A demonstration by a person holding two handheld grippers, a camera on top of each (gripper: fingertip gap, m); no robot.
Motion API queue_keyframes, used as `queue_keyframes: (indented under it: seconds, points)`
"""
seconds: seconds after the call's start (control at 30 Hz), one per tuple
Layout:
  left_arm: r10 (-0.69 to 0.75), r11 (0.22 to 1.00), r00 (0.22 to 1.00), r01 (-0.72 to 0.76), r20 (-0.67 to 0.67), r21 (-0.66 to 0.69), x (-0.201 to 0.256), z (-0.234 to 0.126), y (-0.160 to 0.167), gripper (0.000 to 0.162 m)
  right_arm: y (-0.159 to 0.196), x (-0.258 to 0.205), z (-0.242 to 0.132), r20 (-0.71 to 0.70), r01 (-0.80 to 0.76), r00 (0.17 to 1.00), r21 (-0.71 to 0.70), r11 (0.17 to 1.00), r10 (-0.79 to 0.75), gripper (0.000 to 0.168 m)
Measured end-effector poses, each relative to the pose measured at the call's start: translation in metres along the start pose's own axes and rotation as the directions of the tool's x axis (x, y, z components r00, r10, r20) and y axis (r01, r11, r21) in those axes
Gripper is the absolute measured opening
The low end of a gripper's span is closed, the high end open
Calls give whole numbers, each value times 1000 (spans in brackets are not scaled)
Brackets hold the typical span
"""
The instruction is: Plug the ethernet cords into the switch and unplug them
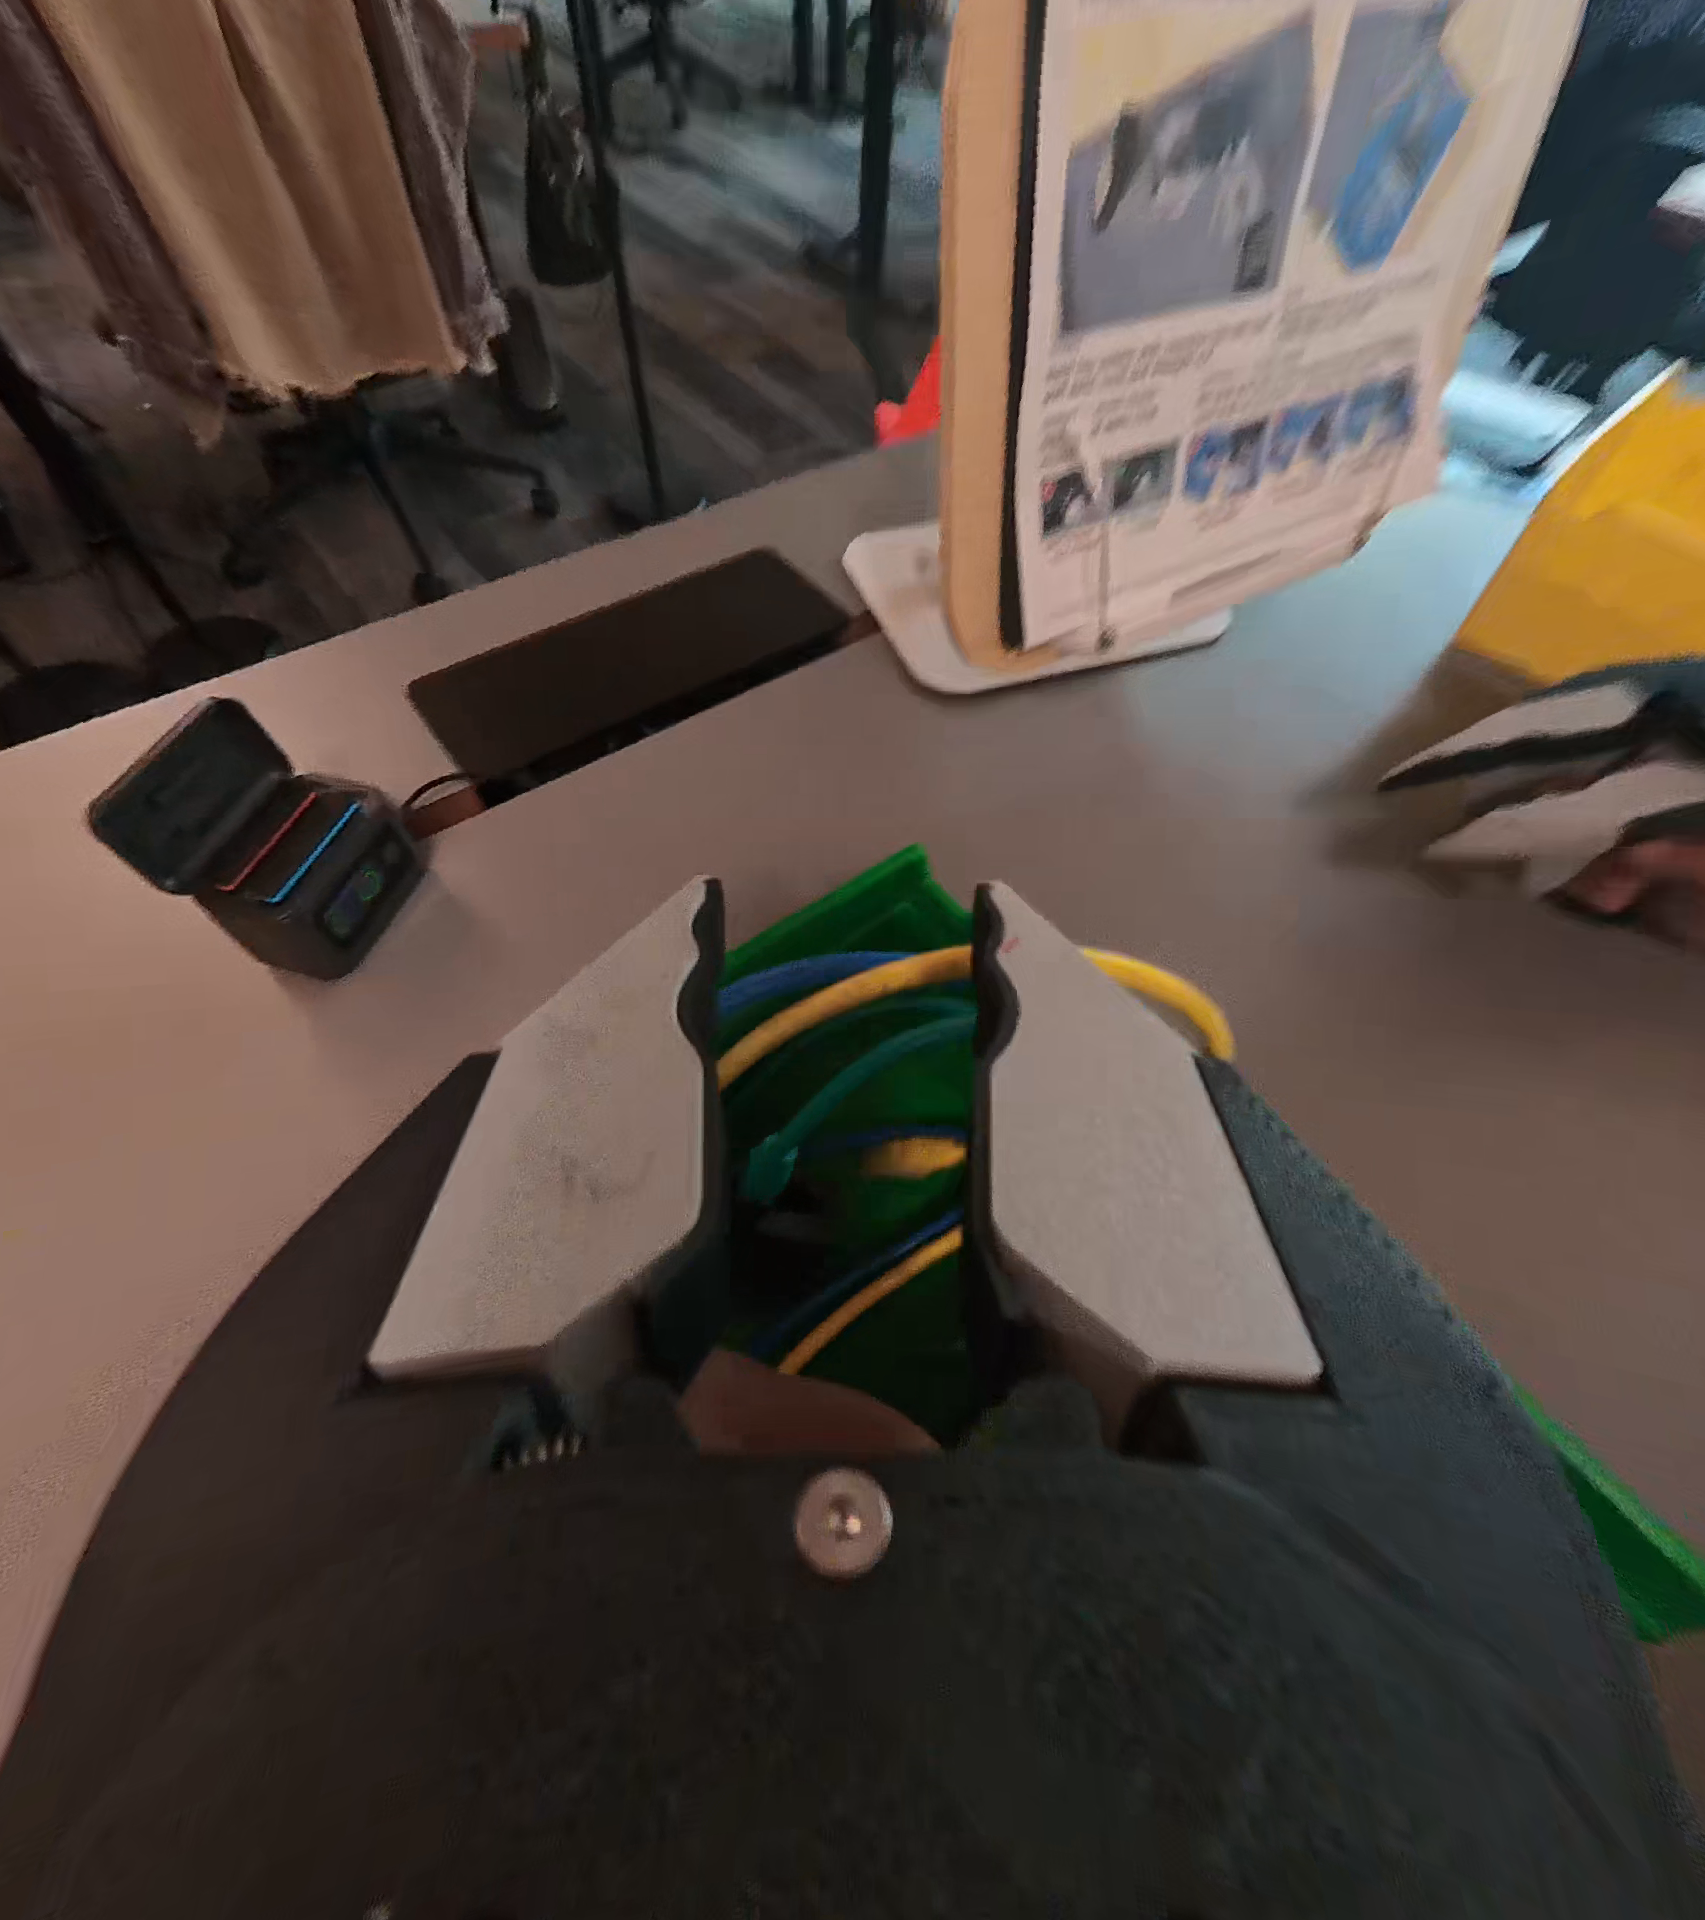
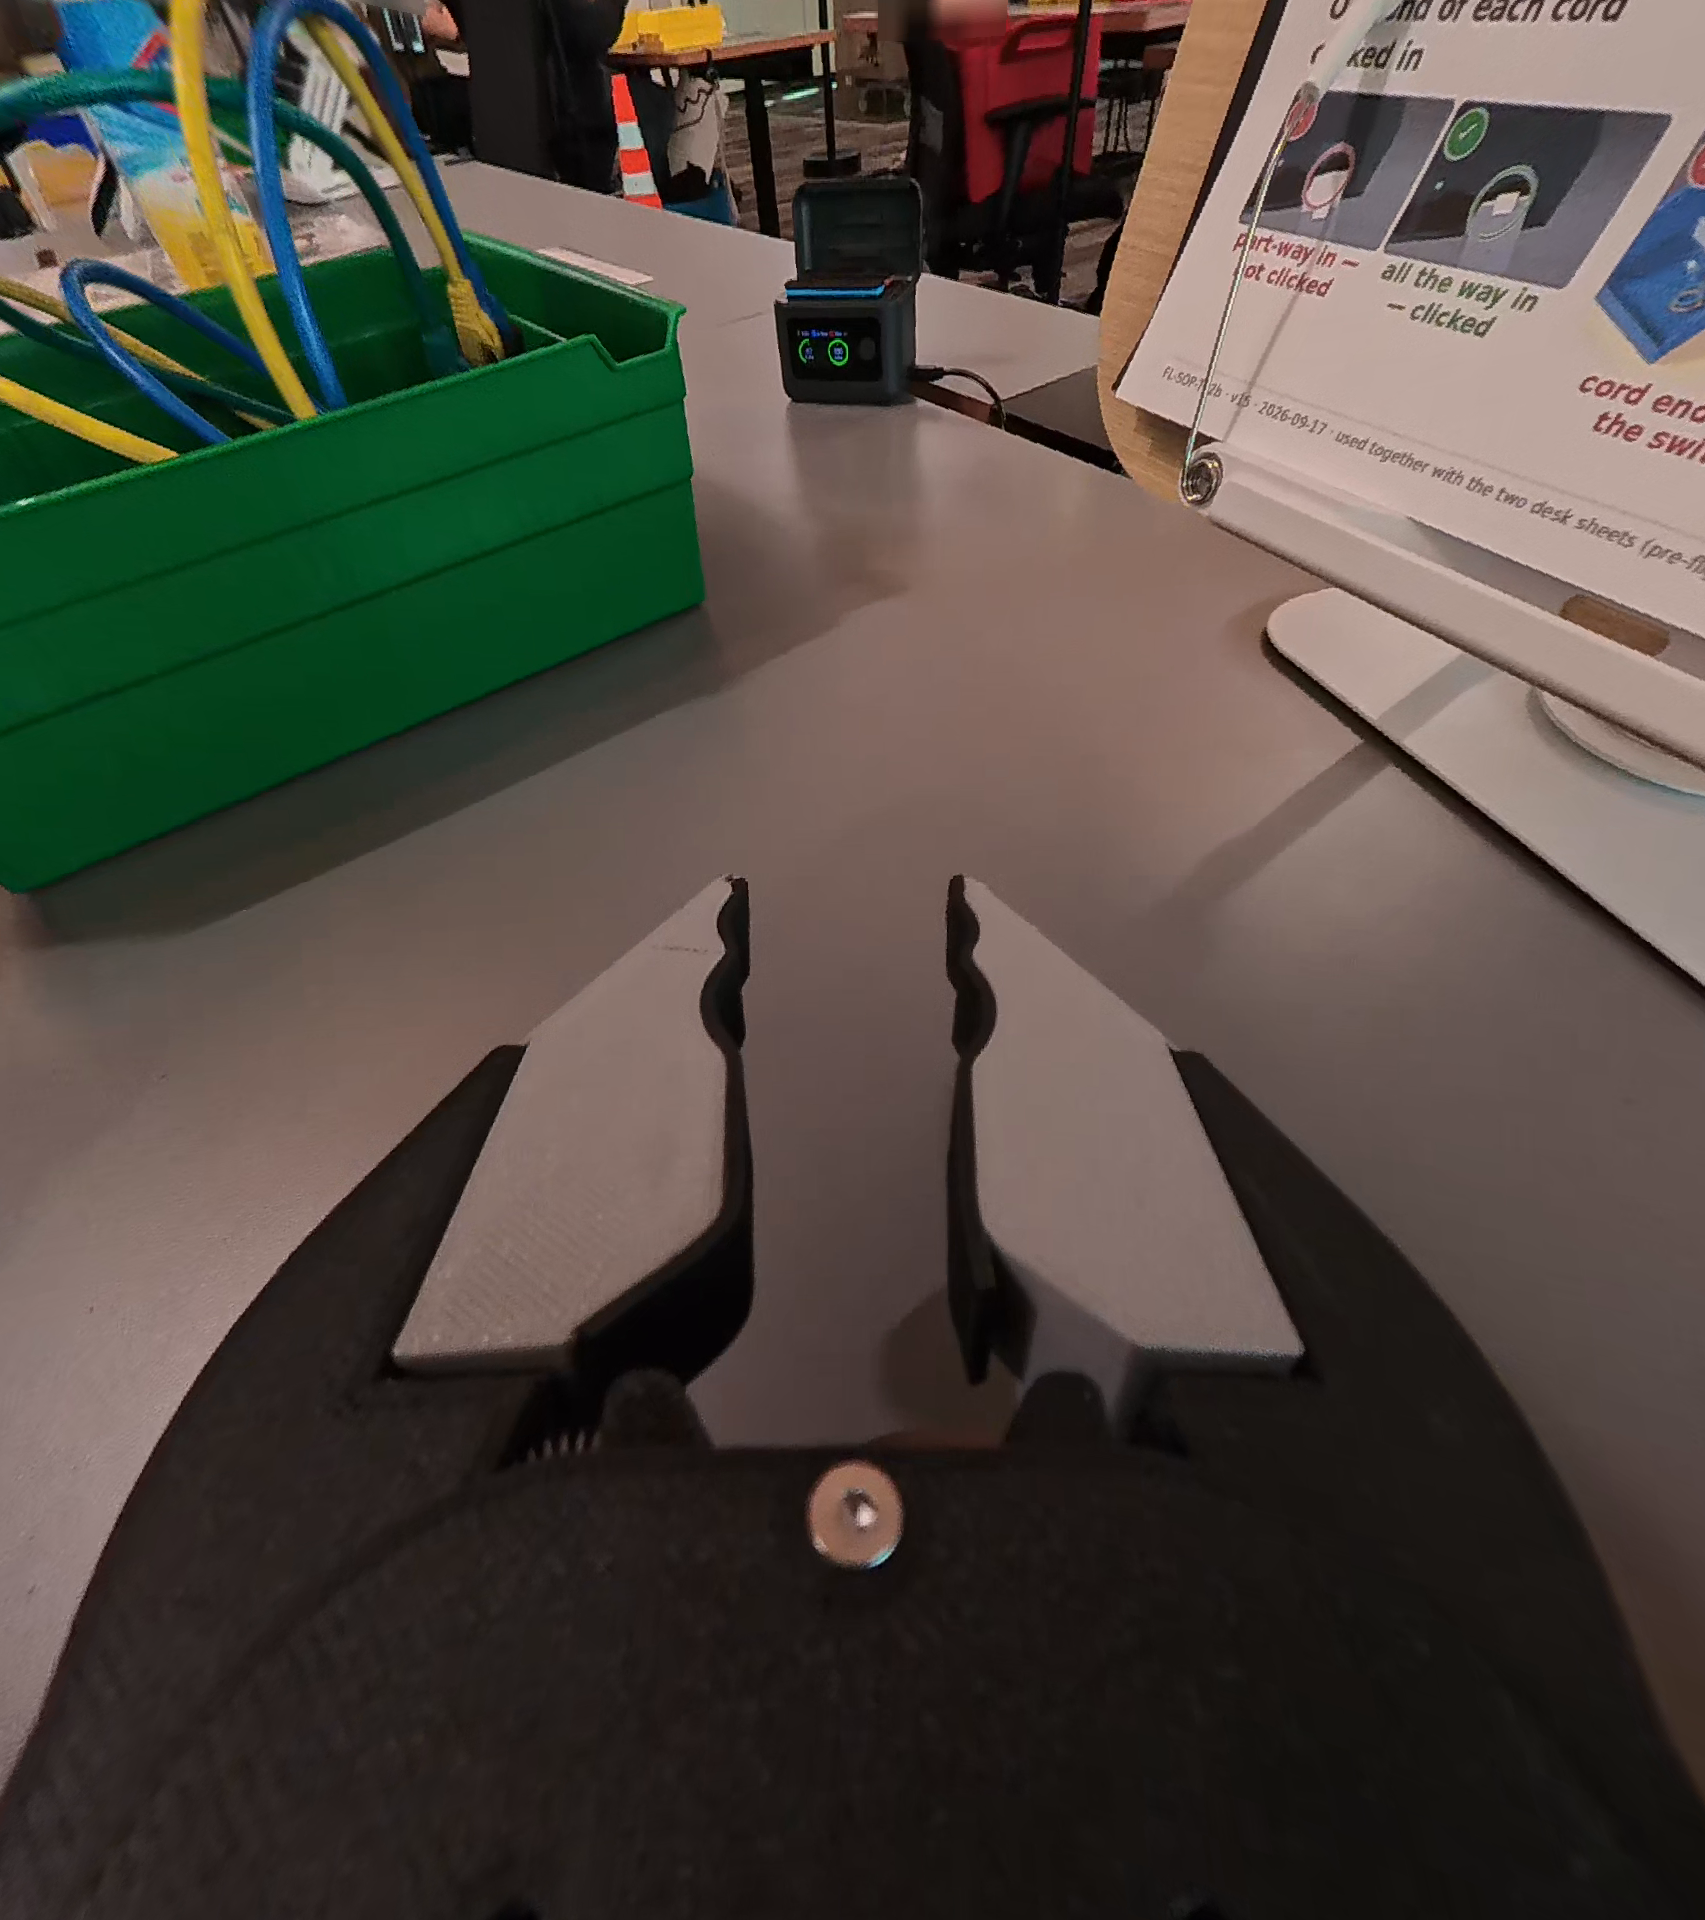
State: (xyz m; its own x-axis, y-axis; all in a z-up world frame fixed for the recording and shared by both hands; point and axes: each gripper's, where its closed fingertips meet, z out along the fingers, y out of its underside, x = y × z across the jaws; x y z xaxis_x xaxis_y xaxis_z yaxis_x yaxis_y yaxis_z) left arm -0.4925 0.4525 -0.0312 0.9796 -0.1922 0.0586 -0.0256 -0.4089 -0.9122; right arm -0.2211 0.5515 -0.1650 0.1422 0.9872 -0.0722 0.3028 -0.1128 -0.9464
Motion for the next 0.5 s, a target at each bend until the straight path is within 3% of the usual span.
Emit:
queue_keyframes:
  seconds: [0.1, 0.2, 0.3, 0.4, 0.47, 0.5]
  points:
    - [-68, 997, 997, 69, -26, 37, -5, -10, -5, 46, 0, 1, -1, 1, -8, 1000, 2, 1000, 8, 35]
    - [41, 984, 998, -34, 37, -175, -10, -2, 33, 67, 1, -1, 2, 12, -10, 1000, -10, 1000, 10, 35]
    - [188, 934, 979, -154, 77, -323, -12, 9, 61, 65, 2, -2, 5, 20, -3, 1000, -21, 1000, 4, 35]
    - [264, 900, 947, -174, 182, -400, -28, 22, 68, 51, 1, -4, 5, 19, 10, 1000, -16, 1000, -10, 35]
    - [283, 877, 934, -160, 218, -452, -33, 28, 68, 0, 1, -7, 4, 25, 14, 1000, -11, 1000, -13, 34]
    - [315, 860, 923, -177, 223, -479, -34, 28, 67, 0, 1, -8, 4, 29, 15, 999, -11, 1000, -14, 34]
